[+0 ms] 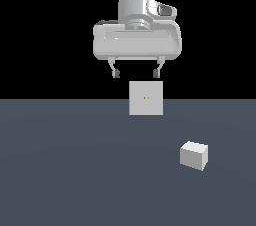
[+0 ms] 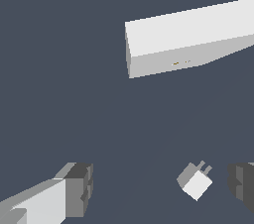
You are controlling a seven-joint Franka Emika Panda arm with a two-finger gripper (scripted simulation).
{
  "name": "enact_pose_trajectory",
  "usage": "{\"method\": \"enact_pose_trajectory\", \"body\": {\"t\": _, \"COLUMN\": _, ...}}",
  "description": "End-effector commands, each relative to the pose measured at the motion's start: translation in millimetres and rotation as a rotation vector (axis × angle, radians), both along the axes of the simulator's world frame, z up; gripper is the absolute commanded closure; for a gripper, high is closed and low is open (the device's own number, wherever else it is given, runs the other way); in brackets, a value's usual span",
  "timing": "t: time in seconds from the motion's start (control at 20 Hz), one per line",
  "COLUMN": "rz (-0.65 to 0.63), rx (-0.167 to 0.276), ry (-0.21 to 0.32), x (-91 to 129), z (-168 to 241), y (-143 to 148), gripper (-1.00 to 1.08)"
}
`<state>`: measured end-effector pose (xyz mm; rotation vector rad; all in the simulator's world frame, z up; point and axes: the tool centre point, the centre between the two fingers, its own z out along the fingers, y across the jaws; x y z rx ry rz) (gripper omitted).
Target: Plug the charger into the wall socket.
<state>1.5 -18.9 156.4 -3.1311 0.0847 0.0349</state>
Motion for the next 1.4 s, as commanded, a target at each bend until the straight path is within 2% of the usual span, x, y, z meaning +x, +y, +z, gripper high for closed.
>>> {"method": "enact_pose_trajectory", "body": {"t": 0.0, "rz": 0.000, "rx": 0.000, "ry": 0.000, "x": 0, "z": 0, "y": 0, "gripper": -0.92}}
{"method": "enact_pose_trajectory", "body": {"t": 0.3, "rz": -0.035, "rx": -0.003, "ry": -0.006, "x": -4, "z": -5, "y": -6, "gripper": -0.92}}
{"method": "enact_pose_trajectory", "body": {"t": 0.6, "rz": -0.137, "rx": -0.011, "ry": -0.024, "x": -17, "z": -18, "y": -23, "gripper": -0.92}}
{"method": "enact_pose_trajectory", "body": {"t": 1.35, "rz": -0.557, "rx": -0.048, "ry": -0.098, "x": -81, "z": -76, "y": -76, "gripper": -0.92}}
